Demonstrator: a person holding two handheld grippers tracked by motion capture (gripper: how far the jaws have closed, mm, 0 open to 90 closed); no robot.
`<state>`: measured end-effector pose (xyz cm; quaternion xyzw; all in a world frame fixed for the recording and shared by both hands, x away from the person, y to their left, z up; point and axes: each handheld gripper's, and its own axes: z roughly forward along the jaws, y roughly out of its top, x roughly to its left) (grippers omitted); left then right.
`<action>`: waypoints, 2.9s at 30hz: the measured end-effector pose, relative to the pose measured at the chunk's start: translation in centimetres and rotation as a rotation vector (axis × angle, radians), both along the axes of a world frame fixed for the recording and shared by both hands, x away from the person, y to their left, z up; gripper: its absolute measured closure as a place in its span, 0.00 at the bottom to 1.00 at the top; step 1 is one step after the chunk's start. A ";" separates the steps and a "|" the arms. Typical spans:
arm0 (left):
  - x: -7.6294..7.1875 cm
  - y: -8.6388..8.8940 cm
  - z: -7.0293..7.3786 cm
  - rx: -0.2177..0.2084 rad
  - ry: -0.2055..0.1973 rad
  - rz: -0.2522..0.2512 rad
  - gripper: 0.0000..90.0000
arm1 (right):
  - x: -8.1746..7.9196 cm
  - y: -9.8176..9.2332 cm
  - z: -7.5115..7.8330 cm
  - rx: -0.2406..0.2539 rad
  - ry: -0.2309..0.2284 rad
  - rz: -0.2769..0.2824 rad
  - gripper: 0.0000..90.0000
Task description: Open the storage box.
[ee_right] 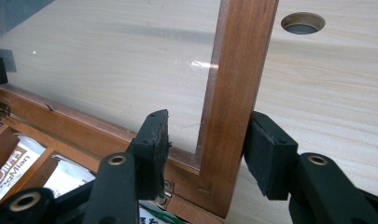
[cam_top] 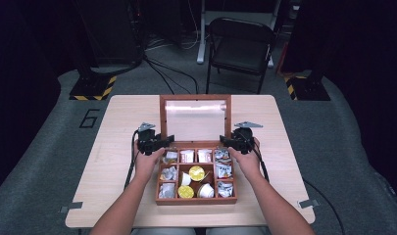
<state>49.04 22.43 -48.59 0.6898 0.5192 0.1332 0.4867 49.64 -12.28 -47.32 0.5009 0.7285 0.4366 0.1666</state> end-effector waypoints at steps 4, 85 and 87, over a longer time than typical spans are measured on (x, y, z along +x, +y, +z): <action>0.1 0.0 -0.1 -0.004 0.006 -0.001 0.51 | 0.1 0.1 -0.1 0.014 0.010 -0.003 0.56; 2.0 -0.1 -1.4 -0.084 0.139 -0.001 0.40 | 1.2 -0.1 -1.2 0.062 0.103 -0.026 0.48; 2.0 -0.1 -1.4 -0.091 0.148 0.001 0.40 | 1.2 -0.1 -1.2 0.063 0.105 -0.026 0.48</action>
